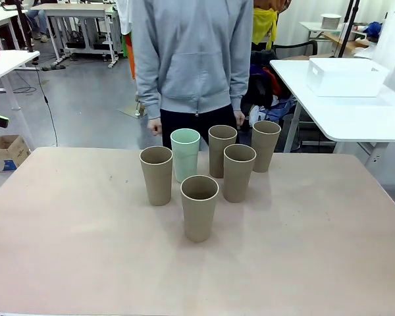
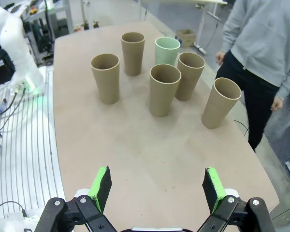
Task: Stack the cups and store them in the basket.
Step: Pick up two Reusable plastic cups , one in each hand.
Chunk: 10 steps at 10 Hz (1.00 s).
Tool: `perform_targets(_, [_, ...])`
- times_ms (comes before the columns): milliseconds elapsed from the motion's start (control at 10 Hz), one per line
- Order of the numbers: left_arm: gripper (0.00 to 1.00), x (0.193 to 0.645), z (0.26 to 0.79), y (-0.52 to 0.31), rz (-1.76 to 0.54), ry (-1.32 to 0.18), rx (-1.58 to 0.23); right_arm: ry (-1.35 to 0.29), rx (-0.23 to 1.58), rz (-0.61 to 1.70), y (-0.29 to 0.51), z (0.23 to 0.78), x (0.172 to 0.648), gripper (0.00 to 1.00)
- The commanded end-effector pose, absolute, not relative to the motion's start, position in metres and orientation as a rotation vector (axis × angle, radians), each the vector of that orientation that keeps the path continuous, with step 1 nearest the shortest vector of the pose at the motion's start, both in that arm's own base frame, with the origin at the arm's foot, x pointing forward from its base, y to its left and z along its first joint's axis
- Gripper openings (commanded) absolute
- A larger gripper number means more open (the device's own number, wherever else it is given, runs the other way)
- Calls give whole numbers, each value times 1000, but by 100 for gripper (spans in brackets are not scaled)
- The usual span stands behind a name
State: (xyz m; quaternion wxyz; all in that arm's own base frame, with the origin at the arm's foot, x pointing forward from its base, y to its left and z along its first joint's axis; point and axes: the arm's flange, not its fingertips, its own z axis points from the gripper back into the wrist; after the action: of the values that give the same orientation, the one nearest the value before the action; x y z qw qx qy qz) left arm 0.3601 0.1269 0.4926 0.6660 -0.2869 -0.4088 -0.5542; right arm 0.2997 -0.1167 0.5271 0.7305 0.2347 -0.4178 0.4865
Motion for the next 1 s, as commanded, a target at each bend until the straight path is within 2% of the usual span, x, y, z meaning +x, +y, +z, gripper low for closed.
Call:
perform_targets(0, [100, 360, 495, 127, -1251, -932, -659, -950, 522, 1089, -118, 528, 302, 100])
perform_targets(900, [100, 360, 495, 127, -1251, -932, -659, -950, 522, 1089, -118, 528, 302, 100])
